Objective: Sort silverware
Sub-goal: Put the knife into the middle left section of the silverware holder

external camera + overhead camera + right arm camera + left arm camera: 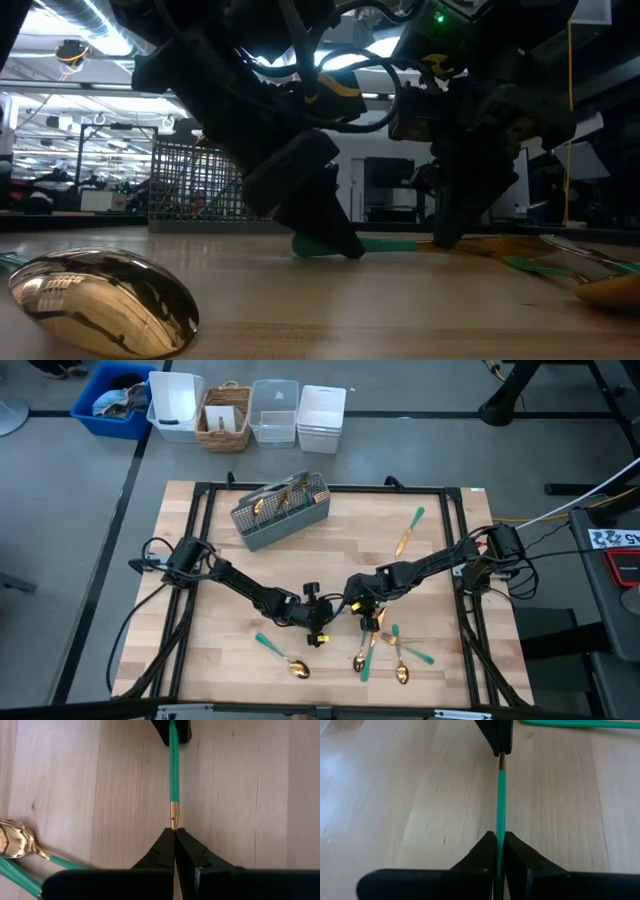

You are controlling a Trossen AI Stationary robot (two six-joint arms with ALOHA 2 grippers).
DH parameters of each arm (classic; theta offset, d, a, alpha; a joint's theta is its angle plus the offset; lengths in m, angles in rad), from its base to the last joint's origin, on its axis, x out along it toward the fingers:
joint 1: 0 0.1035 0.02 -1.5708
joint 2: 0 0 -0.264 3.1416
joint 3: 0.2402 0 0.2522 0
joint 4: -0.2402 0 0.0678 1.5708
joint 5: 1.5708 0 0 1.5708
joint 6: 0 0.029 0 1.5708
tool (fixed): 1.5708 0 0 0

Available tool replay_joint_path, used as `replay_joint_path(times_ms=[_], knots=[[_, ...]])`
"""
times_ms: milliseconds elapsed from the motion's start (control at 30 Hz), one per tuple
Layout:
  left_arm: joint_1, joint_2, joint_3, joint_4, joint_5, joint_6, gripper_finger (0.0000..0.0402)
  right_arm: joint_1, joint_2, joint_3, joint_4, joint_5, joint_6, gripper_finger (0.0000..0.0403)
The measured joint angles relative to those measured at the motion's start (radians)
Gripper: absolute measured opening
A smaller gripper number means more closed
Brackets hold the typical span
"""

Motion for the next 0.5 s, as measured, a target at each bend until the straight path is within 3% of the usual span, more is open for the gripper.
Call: replay_joint_path(times_ms=[133, 367, 500], knots=[[0.004, 0.000, 0.000, 0.000, 0.016, 0.000, 0.0016, 0.000, 0.000, 0.000, -0.001, 0.000, 0.001, 0.0015], [0.005, -0.003, 0.001, 0.000, 0.018, -0.004, 0.0014, 0.000, 0.003, -0.002, -0.005, 0.020, 0.005, 0.0078], [0.006, -0.013, 0.000, -0.004, 0.024, -0.010, 0.0014, -0.001, -0.005, -0.002, -0.012, 0.029, 0.011, 0.0089]])
